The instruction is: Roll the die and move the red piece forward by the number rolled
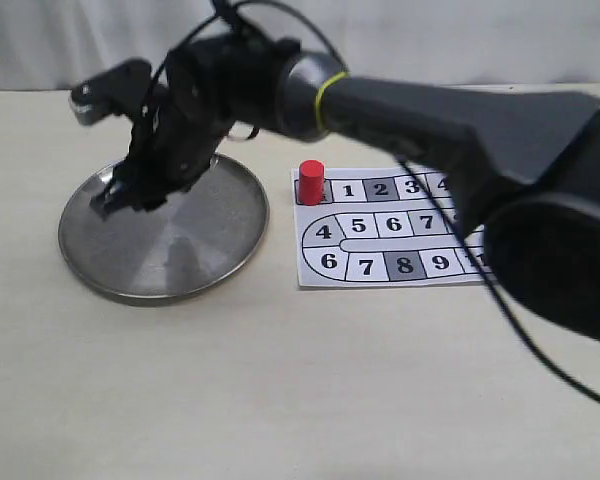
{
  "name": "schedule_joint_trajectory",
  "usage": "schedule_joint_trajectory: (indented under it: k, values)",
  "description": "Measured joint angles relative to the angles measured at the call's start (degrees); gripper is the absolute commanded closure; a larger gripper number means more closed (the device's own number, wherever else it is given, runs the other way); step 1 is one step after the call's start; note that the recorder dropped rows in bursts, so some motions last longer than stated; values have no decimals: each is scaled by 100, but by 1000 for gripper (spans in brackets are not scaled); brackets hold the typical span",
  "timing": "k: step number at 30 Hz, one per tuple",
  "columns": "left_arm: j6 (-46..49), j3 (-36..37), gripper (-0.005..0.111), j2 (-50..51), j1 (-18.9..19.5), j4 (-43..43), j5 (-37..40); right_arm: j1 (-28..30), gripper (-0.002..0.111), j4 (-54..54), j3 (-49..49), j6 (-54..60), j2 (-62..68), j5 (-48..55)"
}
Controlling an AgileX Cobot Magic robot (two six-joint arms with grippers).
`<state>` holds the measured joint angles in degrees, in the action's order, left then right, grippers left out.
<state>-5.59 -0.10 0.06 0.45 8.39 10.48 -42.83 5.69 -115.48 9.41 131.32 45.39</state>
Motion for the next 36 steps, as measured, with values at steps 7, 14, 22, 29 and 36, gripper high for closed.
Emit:
schedule_joint_trajectory:
  k: [7,14,22,29,36]
  values:
    - [0,0,107,0,0,0,0,806,104,-146,244,0,-1285,805]
    - [0,0,107,0,0,0,0,1613,104,-191,1891,-62,-1594,531]
    - [0,0,107,0,0,0,0,1989,60,-379,3107,-903,-1218,-540]
    - [0,0,107,0,0,0,0,1949,1,-1113,3096,-1329,-1170,-807]
    - [0,0,107,0,0,0,0,1949,7,-1196,3018,-1254,-1720,-706]
